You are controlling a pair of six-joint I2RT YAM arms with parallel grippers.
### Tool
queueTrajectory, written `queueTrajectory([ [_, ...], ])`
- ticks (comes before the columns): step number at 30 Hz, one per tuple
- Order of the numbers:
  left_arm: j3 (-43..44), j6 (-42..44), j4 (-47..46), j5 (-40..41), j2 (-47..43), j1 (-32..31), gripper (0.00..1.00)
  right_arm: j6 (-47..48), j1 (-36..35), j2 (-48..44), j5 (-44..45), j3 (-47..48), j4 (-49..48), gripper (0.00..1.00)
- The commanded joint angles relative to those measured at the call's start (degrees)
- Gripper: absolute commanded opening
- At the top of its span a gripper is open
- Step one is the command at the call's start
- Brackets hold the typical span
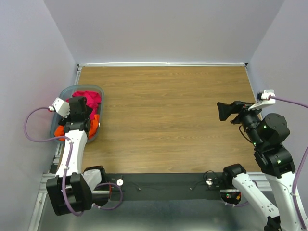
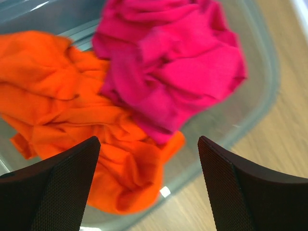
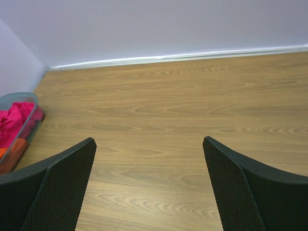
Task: Fold and stack the t-shirts
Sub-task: Grab the tshirt from the pile, then move the tshirt to the center of the board
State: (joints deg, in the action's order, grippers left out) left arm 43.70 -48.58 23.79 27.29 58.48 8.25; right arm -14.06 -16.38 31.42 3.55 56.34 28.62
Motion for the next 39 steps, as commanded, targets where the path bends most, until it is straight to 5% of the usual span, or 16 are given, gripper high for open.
queueTrajectory([
  [1, -3.8, -2.4, -8.75, -2.15, 1.9, 5.45, 0.89, 1.67, 0.3, -1.88, 0.49, -2.28, -0.67, 1.0],
  [14, 1.91, -4.07, -17.64, -9.01, 16.05, 7.39, 0.78, 1.23, 0.39, -2.5, 0.23, -2.81, -0.67, 1.0],
  [16, 1.91, -4.33, -17.64, -8.83, 17.02, 7.31, 0.7, 1.23, 0.39, -2.33, 0.23, -2.72, -0.67, 1.0],
  [19, 1.91, -4.25, -17.38, -8.04, 16.76, 7.39, 0.4, 1.15, 0.39, -2.24, 0.32, -2.72, -0.67, 1.0],
  [20, 2.0, -3.64, -17.29, -7.87, 16.41, 7.39, 0.2, 1.23, 0.39, -2.24, 0.32, -2.81, -0.67, 1.0],
  [22, 3.39, -2.32, -16.5, -7.86, 14.83, 7.39, 0.0, 1.06, 0.39, -2.15, 0.4, -2.81, -0.76, 1.0],
  [28, 14.72, 4.18, -13.77, -9.09, 7.46, 5.47, 0.0, 1.06, 0.3, -1.19, 0.05, -2.11, -0.76, 1.0],
  [32, 27.81, 9.28, -12.81, -8.31, 7.17, -4.62, 0.0, 0.27, 0.39, 0.48, -1.35, -1.58, -0.85, 1.0],
  [36, 43.44, 14.38, -14.54, -4.02, 10.77, -23.92, 0.0, -0.18, 0.39, 4.16, -3.28, -1.06, -1.81, 1.0],
  [39, 49.46, 17.37, -18.25, -4.61, 13.23, -31.17, 0.0, 0.35, 0.39, 5.93, -7.85, -0.61, -1.99, 1.0],
])
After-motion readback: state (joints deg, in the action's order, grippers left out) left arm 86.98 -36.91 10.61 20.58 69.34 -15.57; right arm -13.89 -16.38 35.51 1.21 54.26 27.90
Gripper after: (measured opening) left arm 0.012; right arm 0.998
